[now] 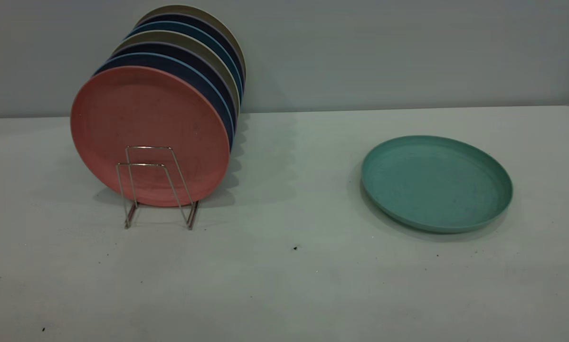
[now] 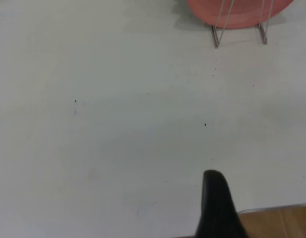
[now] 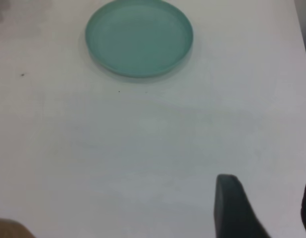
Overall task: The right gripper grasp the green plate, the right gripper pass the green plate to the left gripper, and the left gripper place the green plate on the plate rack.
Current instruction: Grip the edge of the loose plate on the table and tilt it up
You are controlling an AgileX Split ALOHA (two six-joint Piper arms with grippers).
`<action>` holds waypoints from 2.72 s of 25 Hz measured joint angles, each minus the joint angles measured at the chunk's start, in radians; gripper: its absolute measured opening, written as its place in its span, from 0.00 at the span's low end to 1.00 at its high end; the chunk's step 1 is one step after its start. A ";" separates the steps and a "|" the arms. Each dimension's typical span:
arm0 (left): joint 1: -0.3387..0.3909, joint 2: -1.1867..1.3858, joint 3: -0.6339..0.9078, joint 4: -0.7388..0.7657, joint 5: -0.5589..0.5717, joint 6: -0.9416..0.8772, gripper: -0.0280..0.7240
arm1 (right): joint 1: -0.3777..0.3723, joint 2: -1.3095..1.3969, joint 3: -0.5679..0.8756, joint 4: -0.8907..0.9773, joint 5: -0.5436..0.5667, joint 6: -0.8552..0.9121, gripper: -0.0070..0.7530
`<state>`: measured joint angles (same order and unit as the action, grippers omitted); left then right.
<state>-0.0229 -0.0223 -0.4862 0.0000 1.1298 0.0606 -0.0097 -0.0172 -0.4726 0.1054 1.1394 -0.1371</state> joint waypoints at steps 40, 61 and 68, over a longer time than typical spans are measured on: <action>0.000 0.000 0.000 0.000 0.000 -0.002 0.70 | 0.000 0.000 0.000 0.000 0.000 0.000 0.47; 0.000 0.998 -0.335 -0.010 -0.322 0.040 0.71 | 0.000 0.865 -0.170 0.342 -0.388 -0.243 0.72; 0.000 1.320 -0.509 -0.211 -0.392 0.206 0.71 | 0.000 1.229 -0.188 0.672 -0.526 -0.574 0.72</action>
<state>-0.0229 1.2976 -0.9954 -0.2112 0.7375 0.2665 -0.0097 1.2121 -0.6604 0.7776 0.6137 -0.7111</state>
